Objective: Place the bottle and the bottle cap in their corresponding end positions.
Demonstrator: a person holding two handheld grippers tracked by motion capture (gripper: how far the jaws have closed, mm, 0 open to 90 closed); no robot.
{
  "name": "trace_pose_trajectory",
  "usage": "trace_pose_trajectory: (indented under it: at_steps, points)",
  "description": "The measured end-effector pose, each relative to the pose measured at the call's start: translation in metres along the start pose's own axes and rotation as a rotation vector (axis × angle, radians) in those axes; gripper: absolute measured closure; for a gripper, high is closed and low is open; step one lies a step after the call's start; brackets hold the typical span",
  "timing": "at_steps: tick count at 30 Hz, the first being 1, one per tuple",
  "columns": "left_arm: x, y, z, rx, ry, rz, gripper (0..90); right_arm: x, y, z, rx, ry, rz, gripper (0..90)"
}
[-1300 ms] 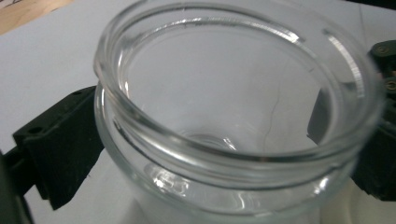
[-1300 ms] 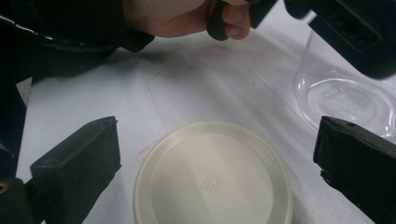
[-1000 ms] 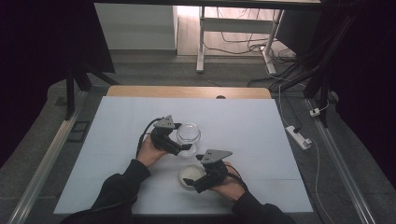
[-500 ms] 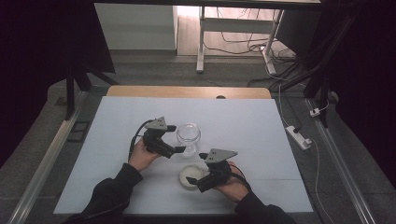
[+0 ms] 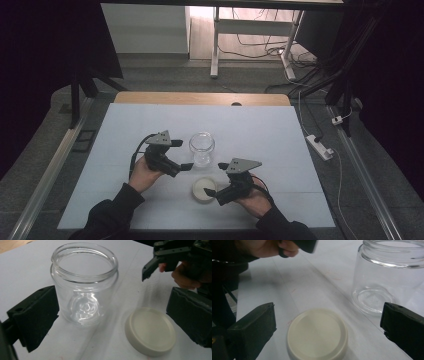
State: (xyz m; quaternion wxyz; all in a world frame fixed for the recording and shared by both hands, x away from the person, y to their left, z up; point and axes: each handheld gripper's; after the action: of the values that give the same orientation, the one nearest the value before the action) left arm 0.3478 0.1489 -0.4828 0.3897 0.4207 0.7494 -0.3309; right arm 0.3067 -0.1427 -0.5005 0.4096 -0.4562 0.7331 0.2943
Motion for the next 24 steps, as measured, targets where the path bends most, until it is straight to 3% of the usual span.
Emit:
trace_pose_trajectory:
  at_steps: [12,24]
  points:
    - [0.008,-0.025,-0.027,0.008,-0.022,0.0,0.0,-0.003,-0.001,-0.02,0.055,-0.001,0.027,0.0]
    - [0.03,-0.042,-0.057,-0.048,-0.018,-0.037,0.0,0.003,-0.008,-0.045,0.125,-0.005,0.078,0.0]
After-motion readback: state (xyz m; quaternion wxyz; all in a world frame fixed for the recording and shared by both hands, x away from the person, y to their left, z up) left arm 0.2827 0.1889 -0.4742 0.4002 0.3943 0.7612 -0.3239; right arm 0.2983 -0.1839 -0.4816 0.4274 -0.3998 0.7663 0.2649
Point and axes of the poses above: each handheld gripper's, and its own axes: z roughly forward along the jaws, x roughly out of its underside, y roughly to its left, and after that the axes turned 1 degree about x, right-handed
